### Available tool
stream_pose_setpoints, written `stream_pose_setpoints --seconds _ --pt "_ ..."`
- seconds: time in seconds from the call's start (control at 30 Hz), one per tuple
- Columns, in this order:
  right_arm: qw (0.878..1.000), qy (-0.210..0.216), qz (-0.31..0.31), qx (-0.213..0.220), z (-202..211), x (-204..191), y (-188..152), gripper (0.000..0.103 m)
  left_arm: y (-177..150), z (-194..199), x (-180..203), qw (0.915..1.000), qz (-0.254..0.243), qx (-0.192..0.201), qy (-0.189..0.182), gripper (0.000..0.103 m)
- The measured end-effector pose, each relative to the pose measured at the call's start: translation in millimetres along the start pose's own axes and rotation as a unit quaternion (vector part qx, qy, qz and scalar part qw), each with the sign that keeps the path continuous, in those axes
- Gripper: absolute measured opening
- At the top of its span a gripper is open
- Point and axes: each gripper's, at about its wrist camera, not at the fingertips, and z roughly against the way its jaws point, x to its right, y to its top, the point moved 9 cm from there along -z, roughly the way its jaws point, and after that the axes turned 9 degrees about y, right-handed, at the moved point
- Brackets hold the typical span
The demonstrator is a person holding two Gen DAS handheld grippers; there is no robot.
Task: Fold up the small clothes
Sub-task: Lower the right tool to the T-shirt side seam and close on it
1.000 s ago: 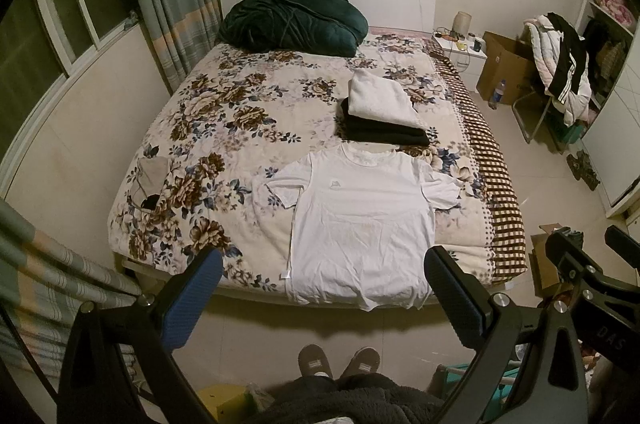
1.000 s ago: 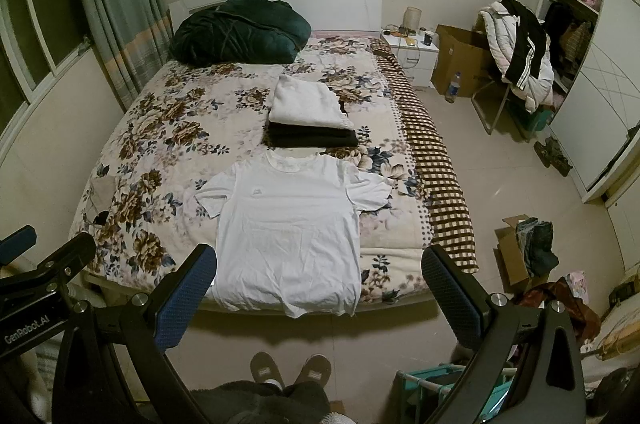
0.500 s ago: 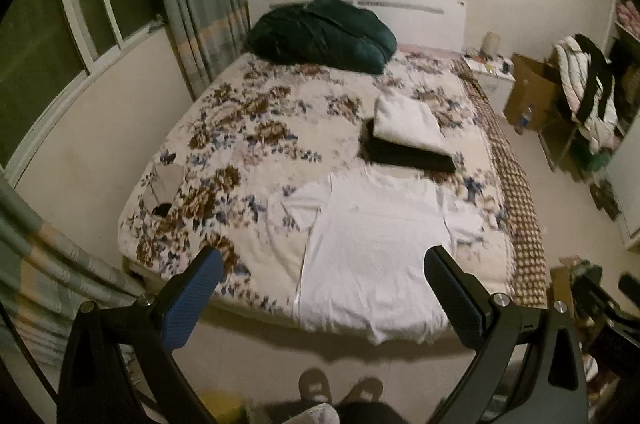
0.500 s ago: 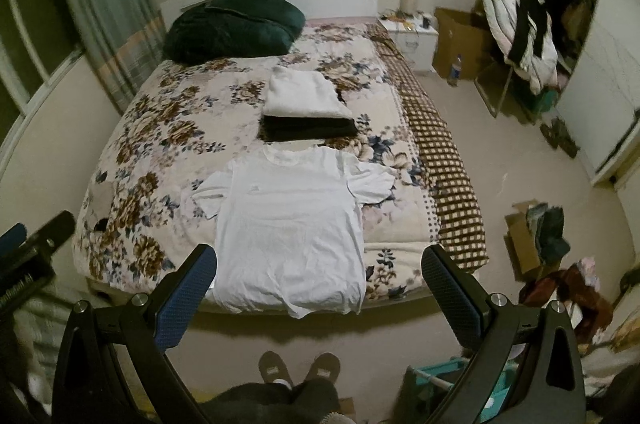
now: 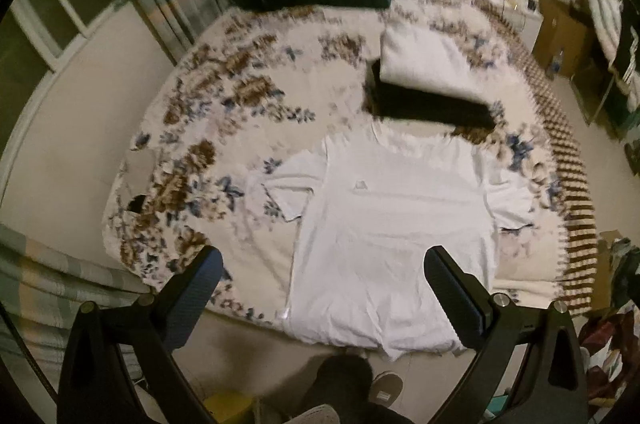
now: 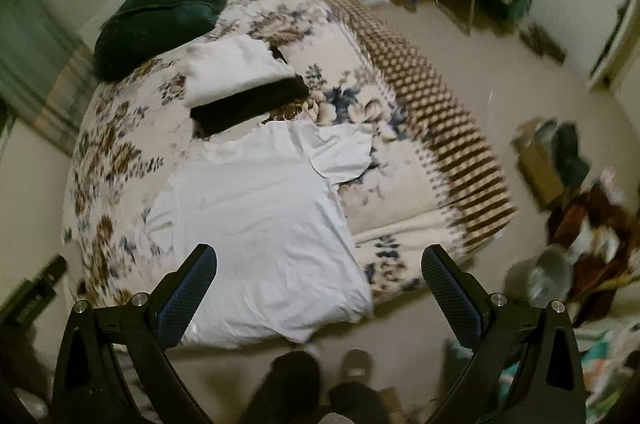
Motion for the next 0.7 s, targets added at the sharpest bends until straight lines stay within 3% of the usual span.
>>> stream_pose_setpoints --seconds 0.13,0.27,0.53,0.7 --pt "0.996 0.016 -0.083 -0.017 -100 51 23 0.103 15 -82 39 0.9992 -0.008 -0.038 -0.008 0.103" --pt "0.984 0.030 -0.173 -0.017 -202 98 40 0.103 19 -174 85 0.9964 -0.016 -0.081 -0.018 0.103" --pt "0.948 0.057 -0.313 0.007 -391 177 46 0.103 8 -306 153 0.9921 -0.028 -0.122 -0.006 0.103" --pt "0.919 0.083 -0.384 0.023 -471 213 41 0.102 -3 -358 178 0.9891 -0.039 -0.141 0.017 0.103"
